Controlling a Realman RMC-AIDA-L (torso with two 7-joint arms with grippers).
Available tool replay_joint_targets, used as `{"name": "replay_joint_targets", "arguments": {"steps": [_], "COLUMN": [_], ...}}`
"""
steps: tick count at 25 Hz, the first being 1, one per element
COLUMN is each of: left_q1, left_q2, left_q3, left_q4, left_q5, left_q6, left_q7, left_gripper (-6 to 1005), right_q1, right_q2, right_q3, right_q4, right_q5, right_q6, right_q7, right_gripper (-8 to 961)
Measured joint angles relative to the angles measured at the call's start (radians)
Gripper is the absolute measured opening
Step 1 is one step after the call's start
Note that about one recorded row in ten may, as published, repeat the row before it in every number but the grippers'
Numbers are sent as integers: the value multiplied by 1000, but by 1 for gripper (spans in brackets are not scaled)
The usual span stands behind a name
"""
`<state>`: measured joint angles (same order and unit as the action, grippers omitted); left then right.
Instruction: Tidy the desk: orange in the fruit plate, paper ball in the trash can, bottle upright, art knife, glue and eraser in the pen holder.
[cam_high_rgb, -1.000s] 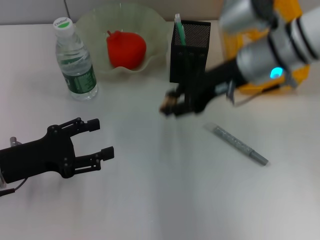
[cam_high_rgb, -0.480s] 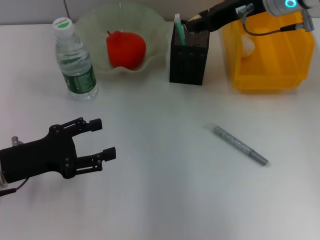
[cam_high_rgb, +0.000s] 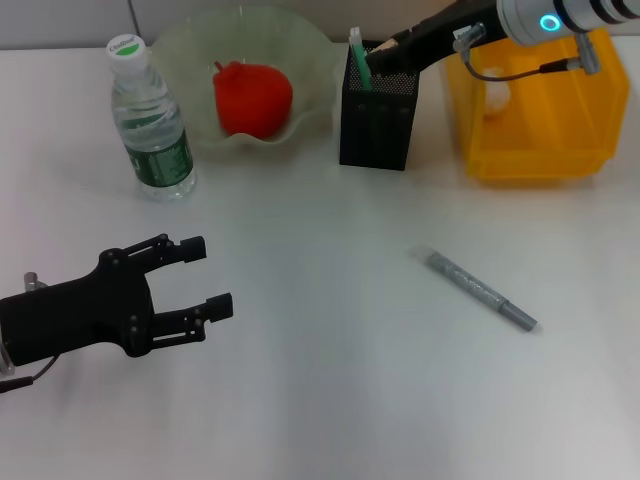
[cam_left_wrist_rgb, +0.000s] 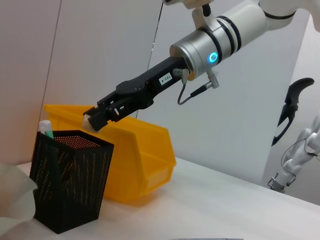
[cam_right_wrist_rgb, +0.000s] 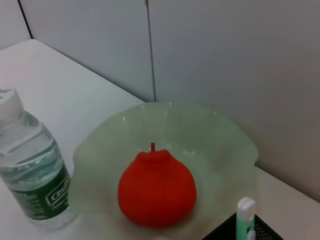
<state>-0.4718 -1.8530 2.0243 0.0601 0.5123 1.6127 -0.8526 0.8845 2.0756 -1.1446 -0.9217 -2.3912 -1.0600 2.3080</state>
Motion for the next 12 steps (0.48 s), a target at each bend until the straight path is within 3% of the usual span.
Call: {"name": "replay_joint_targets", "arguments": {"steps": [12], "left_q1": [4], "left_q2": [0], "left_q3": [-1], "left_q4": [1], "left_q5": [0], "left_q6": [6], "left_q7": [2], "left_gripper": [850], "right_q1": [3], "right_q2": [0], "right_q3": [0], "right_q4": [6], "right_q5": [-13], "right_q6": [32], "right_q7": [3], "right_gripper": [591]}}
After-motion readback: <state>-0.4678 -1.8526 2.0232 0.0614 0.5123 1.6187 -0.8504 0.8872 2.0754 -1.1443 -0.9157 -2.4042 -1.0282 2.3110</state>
